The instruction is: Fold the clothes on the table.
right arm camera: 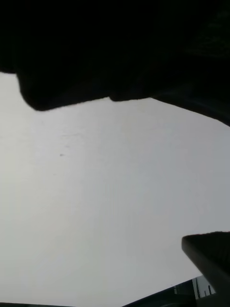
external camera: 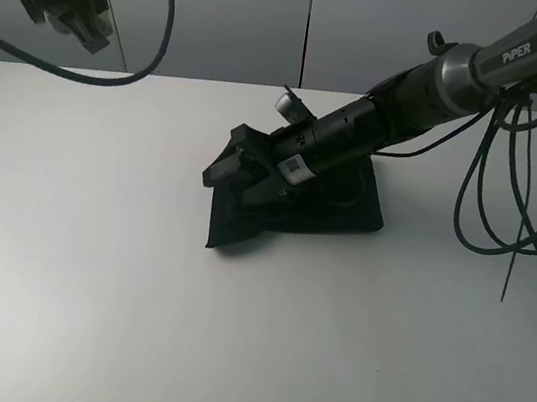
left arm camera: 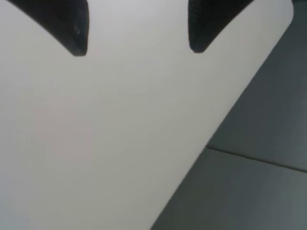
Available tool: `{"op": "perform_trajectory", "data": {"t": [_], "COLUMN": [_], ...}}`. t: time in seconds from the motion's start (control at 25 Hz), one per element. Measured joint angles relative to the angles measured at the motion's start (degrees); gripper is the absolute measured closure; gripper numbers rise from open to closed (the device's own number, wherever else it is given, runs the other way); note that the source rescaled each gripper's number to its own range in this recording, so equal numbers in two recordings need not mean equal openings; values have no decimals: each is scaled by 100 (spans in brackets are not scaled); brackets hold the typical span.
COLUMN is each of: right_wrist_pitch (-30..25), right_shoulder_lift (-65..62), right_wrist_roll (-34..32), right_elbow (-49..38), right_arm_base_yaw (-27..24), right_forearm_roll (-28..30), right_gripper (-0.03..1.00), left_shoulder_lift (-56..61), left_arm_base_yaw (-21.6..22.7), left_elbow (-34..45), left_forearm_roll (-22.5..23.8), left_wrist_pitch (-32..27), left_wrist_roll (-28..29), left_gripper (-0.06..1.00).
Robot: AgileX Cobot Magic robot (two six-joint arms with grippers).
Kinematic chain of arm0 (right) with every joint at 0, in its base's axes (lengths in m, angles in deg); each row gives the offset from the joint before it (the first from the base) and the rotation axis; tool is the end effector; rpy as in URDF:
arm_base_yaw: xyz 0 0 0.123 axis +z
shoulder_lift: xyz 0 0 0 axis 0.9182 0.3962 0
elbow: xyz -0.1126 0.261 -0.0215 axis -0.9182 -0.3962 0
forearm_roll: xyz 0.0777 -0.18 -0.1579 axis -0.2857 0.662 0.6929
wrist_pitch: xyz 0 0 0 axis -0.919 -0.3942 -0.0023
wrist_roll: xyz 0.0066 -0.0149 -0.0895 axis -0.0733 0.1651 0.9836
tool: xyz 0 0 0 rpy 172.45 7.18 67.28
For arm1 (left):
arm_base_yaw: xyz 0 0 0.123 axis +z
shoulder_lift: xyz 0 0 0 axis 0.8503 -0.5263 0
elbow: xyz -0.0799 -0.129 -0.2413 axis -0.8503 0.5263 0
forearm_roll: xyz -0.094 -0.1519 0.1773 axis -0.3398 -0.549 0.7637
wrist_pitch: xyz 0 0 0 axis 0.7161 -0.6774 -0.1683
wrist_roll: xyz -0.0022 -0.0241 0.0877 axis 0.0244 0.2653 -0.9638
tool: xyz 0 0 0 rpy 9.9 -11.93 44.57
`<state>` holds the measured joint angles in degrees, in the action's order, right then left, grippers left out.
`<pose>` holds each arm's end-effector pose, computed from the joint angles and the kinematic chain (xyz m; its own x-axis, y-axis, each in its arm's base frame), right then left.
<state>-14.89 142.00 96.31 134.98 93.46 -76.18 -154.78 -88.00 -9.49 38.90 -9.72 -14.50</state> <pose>0.3346 0.2457 0.0791 -0.9551 -0.2514 -0.1565 -0.2759 0.5631 0.7790 0.3057 -0.1494 0.2948 -0.3546 0.8273 -0.4356 0.6553 0.5523 0.5153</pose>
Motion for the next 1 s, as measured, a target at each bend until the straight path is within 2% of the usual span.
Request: {"op": "perform_trajectory", "data": {"t": [0.32,0.52,0.64,0.72,0.88,1.0], "right_wrist_pitch": [-242,-253,-253,-239,-212,-212], "right_shoulder_lift": [-501,-1735,-2512,-3046,-4057,-4837], "right_wrist_roll": [357,347,109,-219,-916,-1356], "right_elbow": [0,0,0,0,0,0], "right_arm_base_yaw": [0,0,0,0,0,0], "right_forearm_roll": [-188,338,989,1650,3241,4517], "right_gripper": [17,17,17,16,12,4], "left_shoulder_lift": [1179,2083,2694,3083,3908,4493], "left_arm_base_yaw": [0,0,0,0,0,0], "left_elbow": [0,0,0,0,0,0], "left_forearm_roll": [63,333,377,382,395,395], "left_wrist_pitch": [0,11,0,-50,-320,-619], "left_wrist_roll": [-11,-11,21,155,309,414], "left_gripper": [35,35,35,35,35,35]}}
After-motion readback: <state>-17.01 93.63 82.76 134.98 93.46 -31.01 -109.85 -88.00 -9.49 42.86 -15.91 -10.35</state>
